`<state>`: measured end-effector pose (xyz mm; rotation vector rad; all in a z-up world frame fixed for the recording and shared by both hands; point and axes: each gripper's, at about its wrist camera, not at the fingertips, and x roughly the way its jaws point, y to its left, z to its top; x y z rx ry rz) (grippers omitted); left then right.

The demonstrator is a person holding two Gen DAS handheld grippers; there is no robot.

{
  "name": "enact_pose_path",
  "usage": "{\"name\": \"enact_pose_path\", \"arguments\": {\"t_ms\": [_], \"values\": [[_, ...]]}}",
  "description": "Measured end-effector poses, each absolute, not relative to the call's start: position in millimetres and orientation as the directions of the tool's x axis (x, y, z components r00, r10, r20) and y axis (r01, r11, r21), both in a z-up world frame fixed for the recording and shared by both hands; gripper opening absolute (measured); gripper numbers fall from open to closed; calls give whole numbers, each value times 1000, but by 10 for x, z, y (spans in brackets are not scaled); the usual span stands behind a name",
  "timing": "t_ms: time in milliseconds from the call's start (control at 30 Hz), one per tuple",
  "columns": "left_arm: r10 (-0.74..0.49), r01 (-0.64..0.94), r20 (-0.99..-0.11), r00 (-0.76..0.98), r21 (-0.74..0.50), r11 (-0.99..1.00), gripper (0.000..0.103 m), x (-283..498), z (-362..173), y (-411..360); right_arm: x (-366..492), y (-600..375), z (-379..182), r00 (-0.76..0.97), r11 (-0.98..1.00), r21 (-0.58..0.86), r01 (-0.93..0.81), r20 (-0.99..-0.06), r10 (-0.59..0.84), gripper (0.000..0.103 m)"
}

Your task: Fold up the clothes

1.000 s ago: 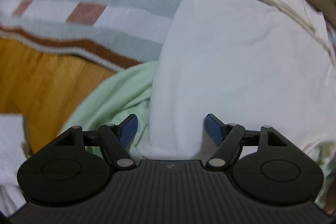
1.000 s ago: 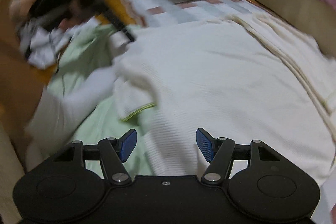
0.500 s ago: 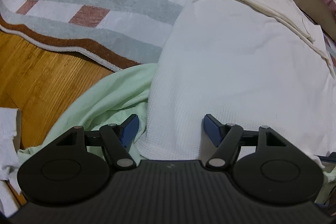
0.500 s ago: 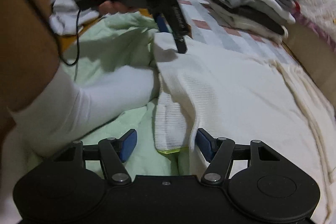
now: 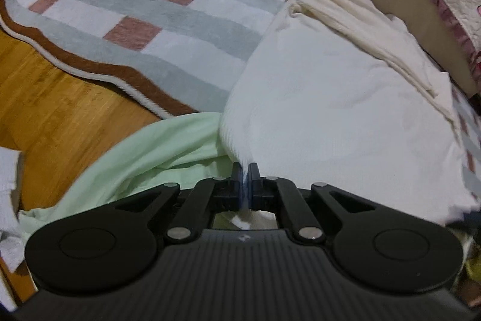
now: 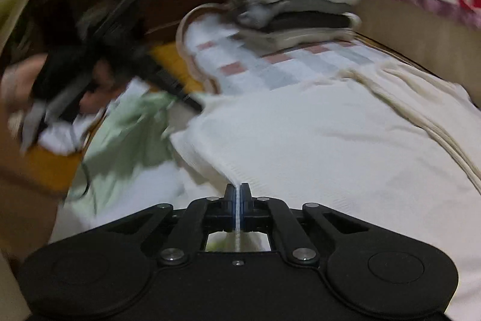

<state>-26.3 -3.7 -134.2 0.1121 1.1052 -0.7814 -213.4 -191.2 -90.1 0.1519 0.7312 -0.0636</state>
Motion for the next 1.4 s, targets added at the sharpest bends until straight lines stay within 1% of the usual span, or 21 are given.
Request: {"name": "enact_pose_path", "arguments": {"t_ms": [67, 133, 200, 267, 333, 367, 400, 500, 600, 633, 700, 767, 900, 1033, 1200, 1233, 1267, 1300, 1333, 1367, 1400], "values": [[-520, 592, -832, 193, -324, 738, 6, -247, -1356, -37, -2121, -2077, -840, 751, 981, 125, 147, -660, -29, 2], [-519, 574, -836, 179, -340, 745, 13, -248, -1387, -36, -2082, -2164, -828, 747, 982, 108, 154, -663, -45, 2], [-506, 567, -844, 176, -333, 753, 35, -268, -1437, -36, -2044, -2234, -835, 744, 981, 119, 156, -667, -37, 3], [-493, 560, -853, 173, -326, 761, 38, -288, -1488, -35, -2046, -2272, -861, 740, 966, 231, 119, -669, 69, 3], [-492, 568, -853, 172, -322, 757, 35, -309, -1510, -38, -2043, -2149, -960, 715, 953, 292, 76, -683, 152, 3], [-497, 576, -851, 171, -323, 751, 13, -320, -1511, -40, -2042, -2087, -1011, 700, 945, 323, 56, -687, 194, 5], [-501, 585, -848, 173, -321, 745, 3, -319, -1496, -31, -2040, -2024, -1061, 685, 935, 353, 36, -690, 234, 6], [-528, 549, -831, 176, -363, 753, 3, -258, -1441, 63, -2038, -1783, -1192, 626, 928, 371, -28, -718, 306, 8], [-533, 526, -827, 179, -377, 762, 3, -208, -1436, 122, -2101, -1613, -1156, 637, 940, 334, -66, -711, 297, 12], [-530, 525, -829, 177, -376, 763, 3, -201, -1443, 125, -2123, -1556, -1143, 641, 944, 321, -79, -709, 295, 16], [-529, 521, -832, 168, -381, 764, 3, -207, -1466, 118, -2147, -1433, -1085, 685, 979, 186, -81, -704, 190, 43], [-530, 507, -832, 162, -391, 768, 3, -201, -1482, 118, -2171, -1309, -1027, 727, 996, 46, -74, -681, 86, 56], [-553, 463, -816, 167, -430, 775, 3, -167, -1427, 156, -2084, -1089, -1231, 694, 972, -183, -149, -719, -30, 56], [-610, 450, -769, 190, -484, 750, 3, -135, -1205, 170, -2080, -926, -1454, 699, 904, -382, -191, -699, -148, 55], [-622, 507, -749, 228, -454, 733, 3, -163, -980, 63, -2055, -963, -1456, 702, 904, -375, -203, -700, -133, 53], [-620, 515, -749, 232, -446, 732, 3, -174, -969, 40, -2056, -978, -1434, 707, 910, -367, -193, -695, -130, 49], [-619, 522, -749, 236, -439, 731, 3, -186, -960, 18, -2063, -1031, -1395, 709, 928, -333, -168, -695, -121, 39], [-616, 527, -750, 240, -432, 732, 3, -185, -960, 8, -2070, -1086, -1356, 712, 944, -298, -143, -694, -111, 31], [-612, 528, -752, 244, -426, 735, 3, -186, -962, -3, -2076, -1141, -1316, 714, 958, -262, -118, -693, -102, 27], [-610, 531, -754, 245, -422, 735, 3, -183, -964, -13, -2083, -1196, -1277, 717, 970, -226, -93, -691, -92, 17], [-606, 535, -755, 251, -413, 737, 3, -185, -963, -18, -2081, -1259, -1249, 719, 983, -172, -68, -691, -71, 14]]}}
